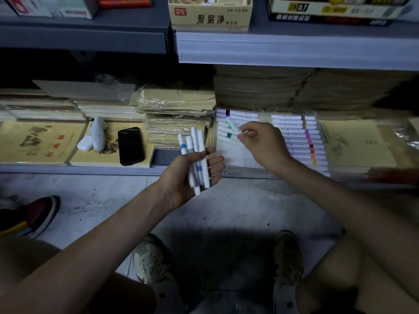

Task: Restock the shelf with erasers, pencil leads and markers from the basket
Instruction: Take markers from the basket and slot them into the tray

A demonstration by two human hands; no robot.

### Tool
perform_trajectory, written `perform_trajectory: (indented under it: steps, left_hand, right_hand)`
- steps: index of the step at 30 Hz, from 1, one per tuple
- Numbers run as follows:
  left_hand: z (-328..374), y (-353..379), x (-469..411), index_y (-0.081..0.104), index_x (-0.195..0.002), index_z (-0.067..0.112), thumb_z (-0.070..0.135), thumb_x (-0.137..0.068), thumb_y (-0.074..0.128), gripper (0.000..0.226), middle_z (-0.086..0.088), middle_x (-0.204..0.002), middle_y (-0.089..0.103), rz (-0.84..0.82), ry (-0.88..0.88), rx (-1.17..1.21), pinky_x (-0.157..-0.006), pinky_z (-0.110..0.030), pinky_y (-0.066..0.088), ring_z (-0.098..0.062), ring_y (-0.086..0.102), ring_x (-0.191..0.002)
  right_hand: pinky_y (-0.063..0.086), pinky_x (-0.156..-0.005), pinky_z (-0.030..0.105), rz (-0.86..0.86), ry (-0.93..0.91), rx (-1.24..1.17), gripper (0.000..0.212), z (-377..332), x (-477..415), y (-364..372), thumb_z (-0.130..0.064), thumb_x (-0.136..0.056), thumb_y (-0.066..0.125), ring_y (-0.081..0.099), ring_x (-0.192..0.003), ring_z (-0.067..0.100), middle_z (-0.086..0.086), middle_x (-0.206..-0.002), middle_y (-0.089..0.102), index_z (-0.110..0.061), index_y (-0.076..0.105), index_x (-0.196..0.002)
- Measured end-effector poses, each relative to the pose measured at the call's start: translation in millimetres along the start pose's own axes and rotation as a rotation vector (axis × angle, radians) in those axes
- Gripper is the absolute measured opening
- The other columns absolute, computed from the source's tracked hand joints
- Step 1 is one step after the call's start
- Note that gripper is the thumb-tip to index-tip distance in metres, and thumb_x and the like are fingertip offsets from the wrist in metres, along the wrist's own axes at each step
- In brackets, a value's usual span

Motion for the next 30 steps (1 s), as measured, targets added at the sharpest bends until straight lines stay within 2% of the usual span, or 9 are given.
perform_trajectory:
  steps: [2,5,10,16,18,21,24,27,30]
  left_hand:
    - [0,-2,2,0.057,-0.142,0.009,0.018,-0.107,0.046,0.039,-0.017,-0.129,0.071,-0.011,0.006,0.013,-0.092,-0.042,0.057,-0.029,0.072,-0.102]
    - [0,-3,2,0.056,-0.144,0.008,0.018,-0.107,0.046,0.040,-0.018,-0.133,0.068,-0.028,0.014,0.013,-0.091,-0.041,0.058,-0.028,0.073,-0.098]
    - [-1,-2,3,0.055,-0.144,0.009,0.018,-0.108,0.046,0.038,-0.016,-0.132,0.070,-0.070,0.018,-0.023,-0.099,-0.044,0.056,-0.031,0.070,-0.114]
    - [-7,2,5,0.055,-0.142,0.007,0.014,-0.108,0.047,0.036,-0.019,-0.130,0.070,-0.125,0.065,-0.052,-0.097,-0.044,0.059,-0.035,0.067,-0.121]
    - [-8,4,6,0.055,-0.142,0.005,0.015,-0.108,0.048,0.036,-0.020,-0.130,0.070,-0.147,0.059,-0.055,-0.095,-0.044,0.060,-0.034,0.069,-0.120]
    - [-9,7,8,0.056,-0.141,0.004,0.016,-0.107,0.049,0.036,-0.021,-0.129,0.070,-0.171,0.044,-0.082,-0.092,-0.042,0.061,-0.032,0.071,-0.116]
    - [-12,10,10,0.061,-0.136,0.003,0.017,-0.107,0.051,0.034,-0.021,-0.126,0.071,-0.184,0.021,-0.130,-0.090,-0.040,0.062,-0.032,0.072,-0.113]
    - [-16,11,9,0.064,-0.129,-0.002,0.016,-0.104,0.056,0.032,-0.022,-0.122,0.072,-0.176,0.000,-0.183,-0.091,-0.044,0.062,-0.034,0.073,-0.111]
    - [-20,8,7,0.064,-0.131,-0.001,0.016,-0.104,0.057,0.032,-0.023,-0.124,0.072,-0.154,-0.033,-0.186,-0.096,-0.050,0.058,-0.036,0.071,-0.115]
  right_hand:
    - [0.054,-0.077,0.033,-0.015,-0.203,0.333,0.019,9,1,10,-0.022,-0.094,0.070,0.068,-0.093,0.024,0.005,-0.102,0.072,-0.018,0.075,-0.111]
    - [0.053,-0.078,0.036,-0.129,-0.340,0.637,0.019,17,4,27,-0.018,-0.097,0.063,0.062,-0.106,0.029,0.007,-0.110,0.066,-0.013,0.074,-0.113]
    - [0.052,-0.074,0.036,-0.006,-0.347,0.595,0.016,16,-2,28,-0.015,-0.092,0.070,0.063,-0.101,0.028,0.005,-0.105,0.069,-0.012,0.067,-0.108]
    - [0.047,-0.073,0.034,-0.017,-0.333,0.638,0.018,18,-4,32,-0.020,-0.090,0.075,0.061,-0.101,0.027,0.005,-0.104,0.064,-0.014,0.067,-0.105]
    - [0.046,-0.075,0.033,0.004,-0.271,0.548,0.022,15,-4,30,-0.026,-0.089,0.077,0.061,-0.102,0.024,0.003,-0.106,0.065,-0.017,0.070,-0.107]
    - [0.052,-0.073,0.032,0.046,-0.068,0.130,0.024,-12,3,19,-0.038,-0.094,0.069,0.066,-0.085,0.015,0.000,-0.093,0.072,-0.015,0.077,-0.093]
    - [0.049,-0.063,0.024,-0.205,0.198,-0.253,0.034,-33,19,2,-0.044,-0.096,0.065,0.065,-0.072,0.008,-0.002,-0.085,0.076,-0.014,0.080,-0.093]
    - [0.057,-0.069,0.022,-0.425,0.308,-0.396,0.020,-31,38,-1,-0.029,-0.087,0.080,0.071,-0.080,0.009,-0.002,-0.086,0.078,-0.013,0.078,-0.099]
    - [0.062,-0.083,0.031,-0.383,0.415,-0.577,0.022,-23,43,-2,-0.017,-0.090,0.076,0.076,-0.091,0.020,0.012,-0.100,0.078,-0.004,0.074,-0.108]
Point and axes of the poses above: each hand's wrist, its own x-axis away from the middle knuckle, its own y-axis out of the palm, z = x × y, the point moved 2 cm from there along -x, towards the middle knuckle
